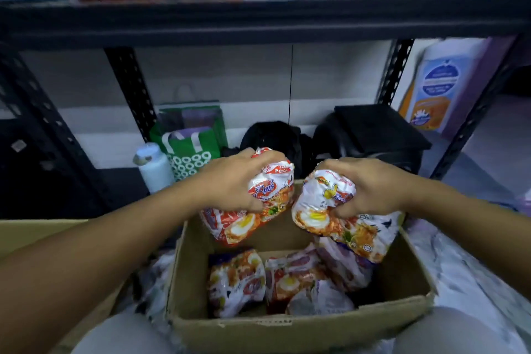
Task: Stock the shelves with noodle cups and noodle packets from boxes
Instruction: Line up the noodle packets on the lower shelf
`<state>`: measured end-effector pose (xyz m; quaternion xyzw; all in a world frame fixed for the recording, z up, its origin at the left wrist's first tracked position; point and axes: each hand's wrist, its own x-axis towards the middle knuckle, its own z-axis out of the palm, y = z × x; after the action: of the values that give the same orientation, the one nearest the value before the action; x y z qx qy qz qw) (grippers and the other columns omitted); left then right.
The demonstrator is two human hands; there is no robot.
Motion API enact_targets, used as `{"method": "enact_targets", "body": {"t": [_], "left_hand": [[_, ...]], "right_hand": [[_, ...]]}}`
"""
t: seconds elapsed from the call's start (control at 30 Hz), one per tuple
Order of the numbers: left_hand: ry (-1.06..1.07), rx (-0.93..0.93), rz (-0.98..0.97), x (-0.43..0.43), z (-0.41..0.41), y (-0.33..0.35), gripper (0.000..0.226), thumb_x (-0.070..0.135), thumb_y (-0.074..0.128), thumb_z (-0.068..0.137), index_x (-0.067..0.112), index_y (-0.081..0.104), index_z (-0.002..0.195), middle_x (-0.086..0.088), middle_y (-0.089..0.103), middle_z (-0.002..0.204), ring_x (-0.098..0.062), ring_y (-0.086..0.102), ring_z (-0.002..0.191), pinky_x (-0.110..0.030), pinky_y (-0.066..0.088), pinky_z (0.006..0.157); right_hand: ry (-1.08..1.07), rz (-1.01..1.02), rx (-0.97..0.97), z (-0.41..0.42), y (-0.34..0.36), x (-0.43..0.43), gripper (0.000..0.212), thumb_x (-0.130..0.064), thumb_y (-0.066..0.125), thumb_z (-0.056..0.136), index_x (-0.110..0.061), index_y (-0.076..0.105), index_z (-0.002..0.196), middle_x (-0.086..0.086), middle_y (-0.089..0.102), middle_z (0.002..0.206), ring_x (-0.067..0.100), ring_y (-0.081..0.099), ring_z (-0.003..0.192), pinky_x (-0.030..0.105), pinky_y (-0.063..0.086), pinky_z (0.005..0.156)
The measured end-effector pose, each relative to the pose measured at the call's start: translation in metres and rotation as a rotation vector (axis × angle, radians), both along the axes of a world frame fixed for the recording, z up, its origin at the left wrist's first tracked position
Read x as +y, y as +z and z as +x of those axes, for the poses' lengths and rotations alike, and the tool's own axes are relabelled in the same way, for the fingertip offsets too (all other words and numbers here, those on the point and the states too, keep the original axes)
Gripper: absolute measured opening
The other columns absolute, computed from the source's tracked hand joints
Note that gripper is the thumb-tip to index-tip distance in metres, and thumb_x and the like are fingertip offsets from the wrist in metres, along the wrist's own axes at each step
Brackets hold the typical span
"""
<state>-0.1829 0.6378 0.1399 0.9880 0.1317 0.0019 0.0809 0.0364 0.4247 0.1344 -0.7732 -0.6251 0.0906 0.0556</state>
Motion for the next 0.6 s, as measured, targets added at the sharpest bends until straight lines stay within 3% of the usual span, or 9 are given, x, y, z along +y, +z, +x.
{"method": "enact_targets", "body": {"t": [0.13,0.27,0.43,0.6], "left_hand": [[-0.043,-0.057,0.022,0.007,-0.003,0.086,0.104,0.049,0.084,0.071,0.061,0.013,0.146,0.009,0.046,0.126,-0.016,0.056,0.107,-0.045,0.055,0.085],[-0.082,-0.136,0.034,0.008,-0.009,0.168,0.102,0.042,0.090,0.070,0.059,0.021,0.145,0.014,0.049,0.126,-0.007,0.055,0.106,-0.039,0.054,0.087],[-0.101,-0.184,0.120,0.012,-0.015,0.250,0.106,0.040,0.091,0.071,0.057,0.020,0.148,0.018,0.047,0.136,-0.004,0.055,0.108,-0.030,0.053,0.090],[-0.055,-0.189,0.162,0.011,-0.011,0.309,0.106,0.032,0.090,0.074,0.057,0.019,0.149,0.012,0.057,0.129,-0.007,0.066,0.099,-0.031,0.062,0.079]], "right_hand": [[0.017,0.056,-0.105,0.000,0.082,-0.001,0.077,-0.063,0.077,0.068,-0.053,0.035,0.132,-0.017,0.059,0.114,0.008,0.057,0.100,0.034,0.048,0.085],[0.025,0.111,-0.173,0.000,0.162,-0.001,0.079,-0.055,0.083,0.074,-0.044,0.037,0.137,-0.015,0.062,0.117,0.009,0.059,0.099,0.038,0.050,0.090],[0.082,0.188,-0.217,0.000,0.246,0.001,0.086,-0.053,0.086,0.071,-0.054,0.033,0.138,-0.020,0.057,0.125,0.008,0.058,0.109,0.037,0.048,0.095],[0.027,0.255,-0.234,0.000,0.304,0.006,0.100,-0.050,0.087,0.072,-0.052,0.023,0.150,-0.019,0.057,0.123,0.008,0.060,0.106,0.035,0.046,0.098]]}}
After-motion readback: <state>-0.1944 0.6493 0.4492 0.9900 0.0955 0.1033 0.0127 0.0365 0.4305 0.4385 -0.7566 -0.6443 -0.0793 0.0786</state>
